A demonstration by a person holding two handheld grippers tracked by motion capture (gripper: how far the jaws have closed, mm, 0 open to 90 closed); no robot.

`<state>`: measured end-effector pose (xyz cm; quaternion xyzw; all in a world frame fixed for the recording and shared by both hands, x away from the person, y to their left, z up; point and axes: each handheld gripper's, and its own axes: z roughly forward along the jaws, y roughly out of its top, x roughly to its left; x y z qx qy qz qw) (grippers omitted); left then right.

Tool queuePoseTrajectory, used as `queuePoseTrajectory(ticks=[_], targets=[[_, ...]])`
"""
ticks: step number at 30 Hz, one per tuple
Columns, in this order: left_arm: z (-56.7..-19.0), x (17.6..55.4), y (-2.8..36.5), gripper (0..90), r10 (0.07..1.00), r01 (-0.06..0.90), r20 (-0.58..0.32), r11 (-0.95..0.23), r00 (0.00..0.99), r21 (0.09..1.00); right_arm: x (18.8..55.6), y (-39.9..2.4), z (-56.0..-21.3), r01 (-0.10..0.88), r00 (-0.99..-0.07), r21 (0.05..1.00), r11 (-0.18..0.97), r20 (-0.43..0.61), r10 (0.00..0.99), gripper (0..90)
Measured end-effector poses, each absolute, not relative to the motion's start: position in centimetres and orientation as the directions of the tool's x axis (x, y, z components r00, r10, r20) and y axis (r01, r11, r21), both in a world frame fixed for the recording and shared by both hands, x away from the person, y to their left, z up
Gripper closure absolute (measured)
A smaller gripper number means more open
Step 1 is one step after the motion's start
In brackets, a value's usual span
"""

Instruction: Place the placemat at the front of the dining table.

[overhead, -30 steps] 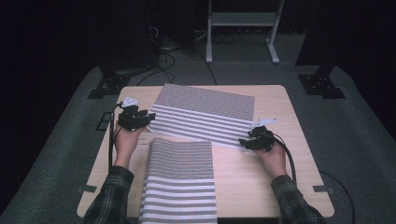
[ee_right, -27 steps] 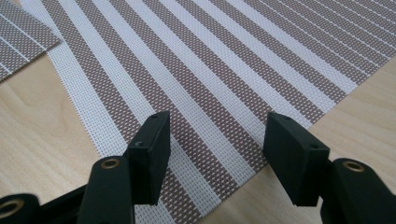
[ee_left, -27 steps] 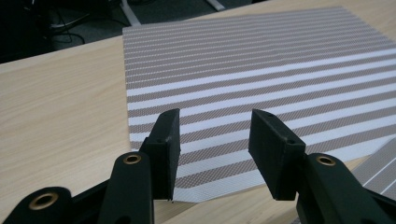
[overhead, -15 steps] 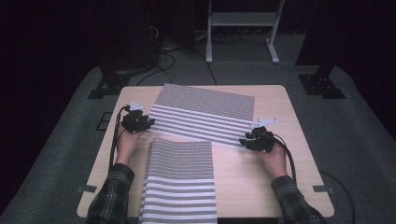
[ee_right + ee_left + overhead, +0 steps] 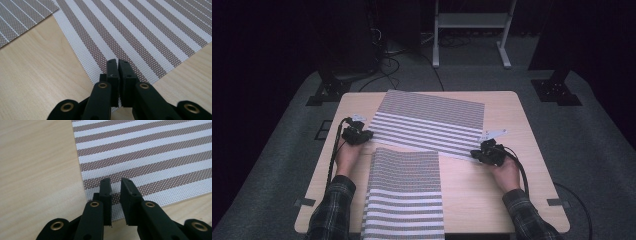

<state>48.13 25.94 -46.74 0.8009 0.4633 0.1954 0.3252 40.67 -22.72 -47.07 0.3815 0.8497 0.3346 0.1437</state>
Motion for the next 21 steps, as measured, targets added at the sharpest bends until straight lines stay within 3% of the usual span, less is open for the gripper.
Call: queuePoseTrajectory(ticks=[21], targets=[[-46.7,46.1,25.6,77.1,0.848,0.614,-0.018,-0.369,0.53,0.698,44.2,-23.7,-47.3,0.6,-0.54,0.701,0.385,0.001,0.842,87.1]])
